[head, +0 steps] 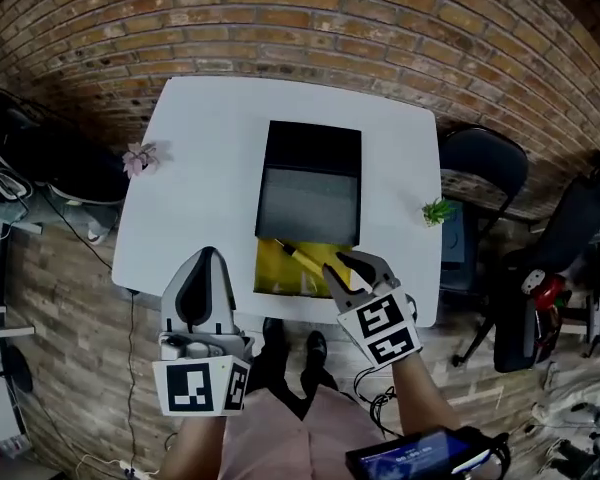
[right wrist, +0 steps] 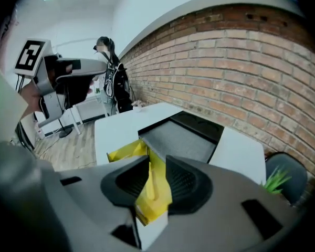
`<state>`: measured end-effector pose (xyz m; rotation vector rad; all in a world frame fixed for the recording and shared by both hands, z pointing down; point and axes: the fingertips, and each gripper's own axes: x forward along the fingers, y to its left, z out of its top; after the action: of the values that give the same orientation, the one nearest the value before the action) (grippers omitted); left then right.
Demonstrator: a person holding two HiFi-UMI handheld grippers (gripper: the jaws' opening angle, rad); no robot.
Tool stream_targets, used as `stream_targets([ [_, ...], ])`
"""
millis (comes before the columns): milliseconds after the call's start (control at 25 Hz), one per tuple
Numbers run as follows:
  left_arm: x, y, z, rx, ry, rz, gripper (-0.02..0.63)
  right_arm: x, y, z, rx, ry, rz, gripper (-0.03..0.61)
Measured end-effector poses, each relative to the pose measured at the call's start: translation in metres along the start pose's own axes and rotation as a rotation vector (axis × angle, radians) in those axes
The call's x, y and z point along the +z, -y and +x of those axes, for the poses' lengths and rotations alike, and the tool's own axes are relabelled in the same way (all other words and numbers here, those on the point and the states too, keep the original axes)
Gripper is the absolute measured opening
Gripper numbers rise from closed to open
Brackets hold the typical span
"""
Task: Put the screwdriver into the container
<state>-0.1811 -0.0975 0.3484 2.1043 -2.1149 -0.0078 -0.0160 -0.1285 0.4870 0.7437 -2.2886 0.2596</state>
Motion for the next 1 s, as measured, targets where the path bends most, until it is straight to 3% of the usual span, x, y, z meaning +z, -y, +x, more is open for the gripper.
stream_targets([
  [280, 0.056, 0.047, -0.005, -0.070, 0.097, 0.073, 0.014, 0.074, 0.030, -0.086, -0.149, 0.324, 0.094, 0.081],
  [520, 0.107, 0.084, -0.002, -0.141, 0.185, 0.104, 0.013, 0.122, 0.053, -0.156, -0.323, 0.545, 0.082, 0.006],
  [680, 0.128, 0.097, 0.002, -0.173, 0.232, 0.109, 0.014, 0.136, 0.057, -0.178, -0.374, 0.600, 0.071, 0.002],
  [1000, 0.134, 0.107, 0.007, -0.211, 0.250, 0.106, 0.012, 0.144, 0.058, -0.193, -0.423, 0.619, 0.043, 0.000],
])
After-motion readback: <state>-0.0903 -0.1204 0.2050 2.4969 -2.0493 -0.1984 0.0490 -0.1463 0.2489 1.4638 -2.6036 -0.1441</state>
